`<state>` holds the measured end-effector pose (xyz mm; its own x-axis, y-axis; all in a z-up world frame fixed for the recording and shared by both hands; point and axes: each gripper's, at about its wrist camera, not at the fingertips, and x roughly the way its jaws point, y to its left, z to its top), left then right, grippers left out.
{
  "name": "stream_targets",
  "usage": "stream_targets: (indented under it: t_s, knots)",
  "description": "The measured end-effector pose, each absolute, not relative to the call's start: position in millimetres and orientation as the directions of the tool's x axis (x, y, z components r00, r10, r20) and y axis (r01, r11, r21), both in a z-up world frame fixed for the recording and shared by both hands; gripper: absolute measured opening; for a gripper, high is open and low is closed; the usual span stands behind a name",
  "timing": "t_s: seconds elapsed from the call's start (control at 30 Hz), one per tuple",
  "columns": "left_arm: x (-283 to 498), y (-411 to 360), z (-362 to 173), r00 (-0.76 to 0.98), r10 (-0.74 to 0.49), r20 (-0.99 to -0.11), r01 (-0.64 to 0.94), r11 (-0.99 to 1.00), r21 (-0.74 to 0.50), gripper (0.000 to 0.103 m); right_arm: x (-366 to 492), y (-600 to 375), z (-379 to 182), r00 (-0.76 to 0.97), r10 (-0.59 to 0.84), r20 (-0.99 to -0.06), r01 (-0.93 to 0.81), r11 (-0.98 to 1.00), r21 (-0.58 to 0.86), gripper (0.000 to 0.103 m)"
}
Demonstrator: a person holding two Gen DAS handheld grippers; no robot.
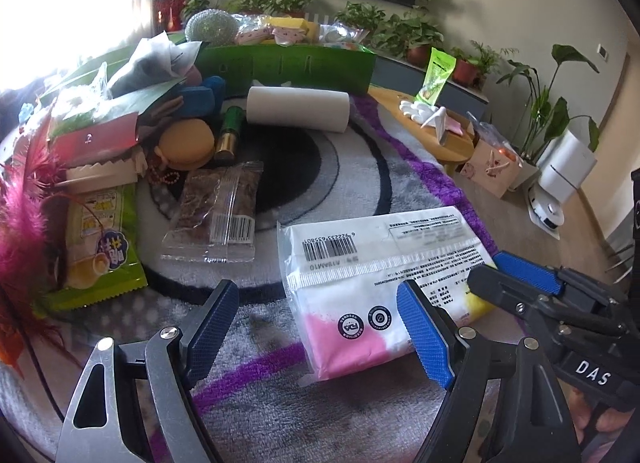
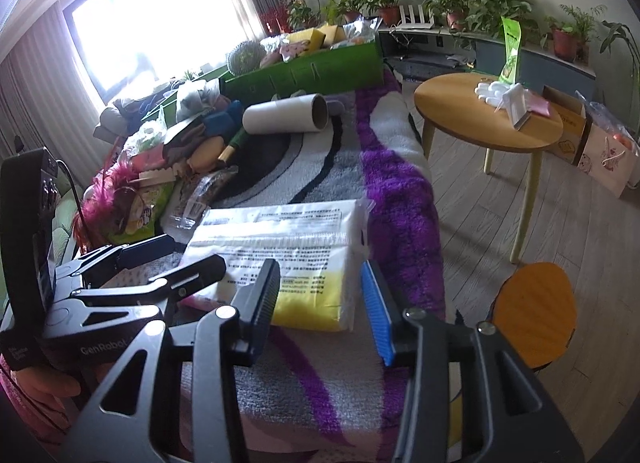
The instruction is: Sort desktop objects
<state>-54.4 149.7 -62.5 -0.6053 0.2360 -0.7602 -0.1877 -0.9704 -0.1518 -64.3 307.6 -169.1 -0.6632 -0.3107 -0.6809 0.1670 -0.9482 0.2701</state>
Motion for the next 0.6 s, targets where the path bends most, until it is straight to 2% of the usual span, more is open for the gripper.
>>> stream_targets:
  t_s: [0.23,0.3,0.4,0.6]
  knots:
    - [-58.4,151.1,-66.5,-0.572,0.289,-0.768,-0.21,-0.956,-0.203,0.083,-64.6,309.3,-175.0,-0.653,-0.312,-0.69,0.154,-0.947,0.283,0.044]
    - [-58.4,154.6,-68.7,-0.545,0.335,-0.769,-0.24,-0.941,-0.239,0.074,-65.1,308.5,-176.7,-0.648,-0.322,-0.69,0.155,-0.943,0.295,0.043]
    - [-57.5,157.8,-66.9,-0.542,0.354,-0.762,-0.263,-0.933,-0.246,0.068,-67.0,307.8,-179.1,-0.637,-0.335,-0.694,0.151,-0.937,0.314,0.041]
    - [-54.9,159.5,-65.6,-0.544,0.357,-0.76,-0.274,-0.931,-0.241,0.063,-64.4,300.9,-177.2,-0.639,-0.313,-0.702,0.153,-0.947,0.283,0.038]
